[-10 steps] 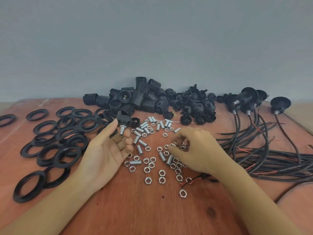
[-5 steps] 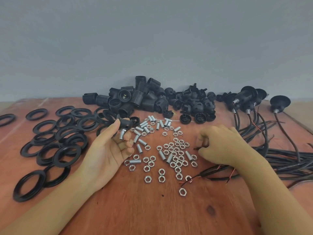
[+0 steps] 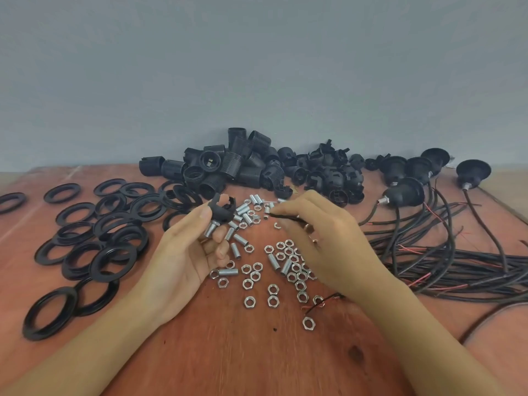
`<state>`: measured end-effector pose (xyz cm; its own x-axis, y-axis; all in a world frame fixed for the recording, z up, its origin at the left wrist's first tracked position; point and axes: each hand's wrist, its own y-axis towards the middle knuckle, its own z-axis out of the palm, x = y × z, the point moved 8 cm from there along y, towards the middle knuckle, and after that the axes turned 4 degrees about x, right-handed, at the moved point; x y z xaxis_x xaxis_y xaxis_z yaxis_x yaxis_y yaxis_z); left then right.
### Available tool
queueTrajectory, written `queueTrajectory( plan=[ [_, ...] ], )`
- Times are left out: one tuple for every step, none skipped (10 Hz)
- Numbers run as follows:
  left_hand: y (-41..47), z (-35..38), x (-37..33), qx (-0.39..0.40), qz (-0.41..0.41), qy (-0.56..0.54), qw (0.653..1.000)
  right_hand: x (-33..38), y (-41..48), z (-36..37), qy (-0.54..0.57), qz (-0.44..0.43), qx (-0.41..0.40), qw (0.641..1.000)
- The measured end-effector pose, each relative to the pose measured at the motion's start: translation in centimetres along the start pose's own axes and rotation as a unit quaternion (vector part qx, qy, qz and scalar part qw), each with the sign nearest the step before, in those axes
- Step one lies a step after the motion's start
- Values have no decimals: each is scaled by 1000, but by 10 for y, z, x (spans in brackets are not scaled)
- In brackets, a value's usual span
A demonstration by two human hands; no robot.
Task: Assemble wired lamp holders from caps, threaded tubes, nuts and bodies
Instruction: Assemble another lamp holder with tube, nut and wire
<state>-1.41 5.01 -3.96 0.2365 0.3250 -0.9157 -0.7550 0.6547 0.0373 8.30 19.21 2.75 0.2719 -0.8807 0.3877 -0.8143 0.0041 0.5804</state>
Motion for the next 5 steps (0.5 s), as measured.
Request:
queueTrajectory(
  plan=[
    [-3, 8, -3, 30, 7, 17, 999, 3, -2, 8, 8, -10, 3, 1000],
    [-6, 11, -5, 44, 27, 68, 996, -5, -2, 10, 45, 1, 3, 999],
    [-7, 13, -3, 45, 32, 85, 995, -9, -2, 14, 52, 12, 14, 998],
    [-7, 10, -3, 37, 34, 98, 994, -23, -2, 19, -1, 46, 43, 998],
    [-6, 9, -4, 32, 38, 96, 994, -46, -4, 18, -50, 95, 70, 992]
  ],
)
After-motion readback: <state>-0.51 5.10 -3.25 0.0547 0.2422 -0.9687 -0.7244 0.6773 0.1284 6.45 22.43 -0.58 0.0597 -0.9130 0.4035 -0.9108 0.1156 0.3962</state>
